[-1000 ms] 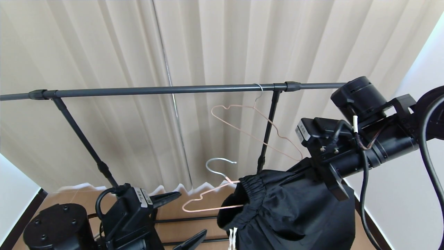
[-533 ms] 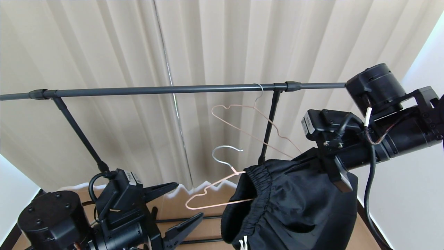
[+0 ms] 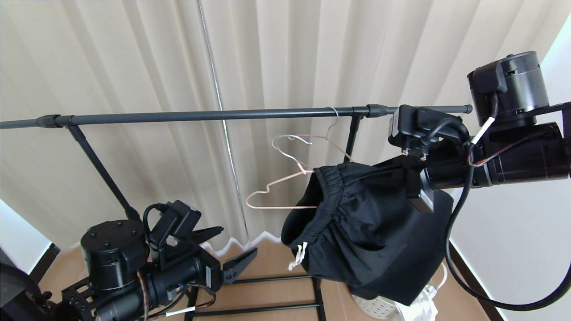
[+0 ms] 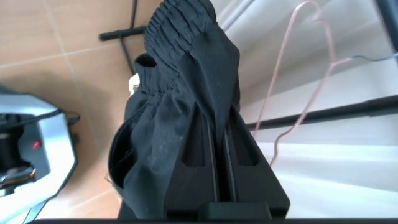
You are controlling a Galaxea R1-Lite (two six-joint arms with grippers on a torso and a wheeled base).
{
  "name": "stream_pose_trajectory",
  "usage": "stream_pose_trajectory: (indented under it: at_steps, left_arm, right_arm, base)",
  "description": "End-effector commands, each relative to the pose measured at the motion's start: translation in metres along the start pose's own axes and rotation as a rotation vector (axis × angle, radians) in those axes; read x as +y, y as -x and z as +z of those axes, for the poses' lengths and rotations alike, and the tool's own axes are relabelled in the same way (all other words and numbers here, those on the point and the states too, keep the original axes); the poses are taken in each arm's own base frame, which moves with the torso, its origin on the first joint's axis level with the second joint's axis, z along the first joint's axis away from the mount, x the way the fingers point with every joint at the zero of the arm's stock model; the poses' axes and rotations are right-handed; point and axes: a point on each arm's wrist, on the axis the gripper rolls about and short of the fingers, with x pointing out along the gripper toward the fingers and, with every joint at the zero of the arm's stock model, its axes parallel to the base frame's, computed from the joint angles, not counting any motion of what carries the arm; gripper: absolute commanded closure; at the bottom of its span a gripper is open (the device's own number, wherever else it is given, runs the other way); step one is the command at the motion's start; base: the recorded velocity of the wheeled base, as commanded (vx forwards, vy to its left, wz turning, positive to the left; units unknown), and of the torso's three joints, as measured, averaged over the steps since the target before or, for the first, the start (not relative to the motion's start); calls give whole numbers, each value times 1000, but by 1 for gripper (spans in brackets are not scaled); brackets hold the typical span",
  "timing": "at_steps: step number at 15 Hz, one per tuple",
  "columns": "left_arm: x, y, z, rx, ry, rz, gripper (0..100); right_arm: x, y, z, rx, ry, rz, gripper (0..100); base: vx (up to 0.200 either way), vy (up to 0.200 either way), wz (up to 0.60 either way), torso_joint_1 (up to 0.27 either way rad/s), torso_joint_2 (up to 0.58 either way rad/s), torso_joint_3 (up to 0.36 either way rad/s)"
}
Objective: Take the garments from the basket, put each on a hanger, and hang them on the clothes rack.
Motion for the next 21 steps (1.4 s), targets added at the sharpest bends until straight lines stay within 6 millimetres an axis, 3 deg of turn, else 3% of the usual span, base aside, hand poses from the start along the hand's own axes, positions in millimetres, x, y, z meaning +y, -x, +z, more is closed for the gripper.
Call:
stream_pose_trajectory:
  at_steps: [1, 10, 21]
  left_arm:
    - [2, -9, 6, 2, 18, 30, 0]
    - [-12, -38, 0, 138, 85, 153, 0]
    - [-9, -55, 0, 116, 144, 244, 0]
  right_arm:
    - [5, 5, 2, -26, -1, -19, 100]
    - [31, -8, 10, -177, -81, -115, 100]
    - [45, 6, 13, -230, -116, -105, 100]
  base:
    - [0, 0, 0, 0, 0, 0]
    - [0, 0, 0, 0, 0, 0]
    - [0, 0, 0, 0, 0, 0]
